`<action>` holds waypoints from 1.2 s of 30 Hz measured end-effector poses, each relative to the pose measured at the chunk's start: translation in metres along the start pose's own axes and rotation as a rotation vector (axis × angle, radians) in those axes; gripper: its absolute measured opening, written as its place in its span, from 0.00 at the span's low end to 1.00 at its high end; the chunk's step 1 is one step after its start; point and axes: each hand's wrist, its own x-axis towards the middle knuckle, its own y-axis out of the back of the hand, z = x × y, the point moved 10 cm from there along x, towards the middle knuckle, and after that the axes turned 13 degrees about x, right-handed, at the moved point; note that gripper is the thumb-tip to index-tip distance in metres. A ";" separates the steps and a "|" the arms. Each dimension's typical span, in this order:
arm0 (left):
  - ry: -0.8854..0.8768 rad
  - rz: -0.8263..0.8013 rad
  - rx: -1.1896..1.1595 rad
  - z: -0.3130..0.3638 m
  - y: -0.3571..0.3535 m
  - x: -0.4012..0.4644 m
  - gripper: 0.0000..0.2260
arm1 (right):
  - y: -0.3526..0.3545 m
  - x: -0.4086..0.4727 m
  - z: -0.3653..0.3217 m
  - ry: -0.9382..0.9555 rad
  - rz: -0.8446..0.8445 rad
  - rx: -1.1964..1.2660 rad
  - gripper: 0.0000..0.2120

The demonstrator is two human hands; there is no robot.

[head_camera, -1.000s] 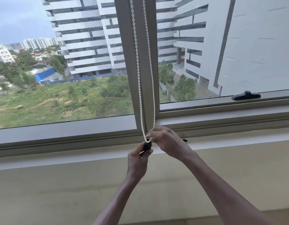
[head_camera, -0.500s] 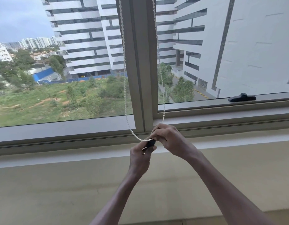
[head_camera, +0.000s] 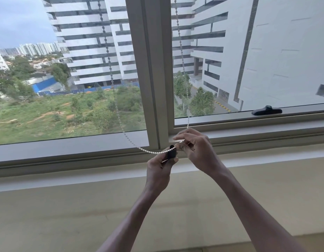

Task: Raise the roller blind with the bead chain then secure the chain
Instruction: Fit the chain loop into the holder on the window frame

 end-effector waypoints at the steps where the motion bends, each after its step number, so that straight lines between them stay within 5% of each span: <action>1: -0.001 0.001 -0.007 0.001 -0.001 0.001 0.09 | 0.007 0.000 0.000 0.011 0.055 0.001 0.09; 7: -0.012 -0.005 -0.026 0.003 -0.008 0.006 0.08 | 0.052 -0.013 0.025 -0.006 0.388 0.025 0.05; 11: -0.018 -0.002 -0.037 0.003 -0.012 0.009 0.07 | 0.073 -0.028 0.079 -0.213 0.496 -0.018 0.06; 23: -0.033 0.008 -0.030 0.007 -0.023 0.024 0.08 | 0.053 -0.085 0.222 -0.706 0.168 -0.281 0.05; 36: -0.030 0.040 -0.008 0.004 -0.020 0.035 0.09 | 0.027 -0.087 0.258 -0.716 0.061 -0.382 0.03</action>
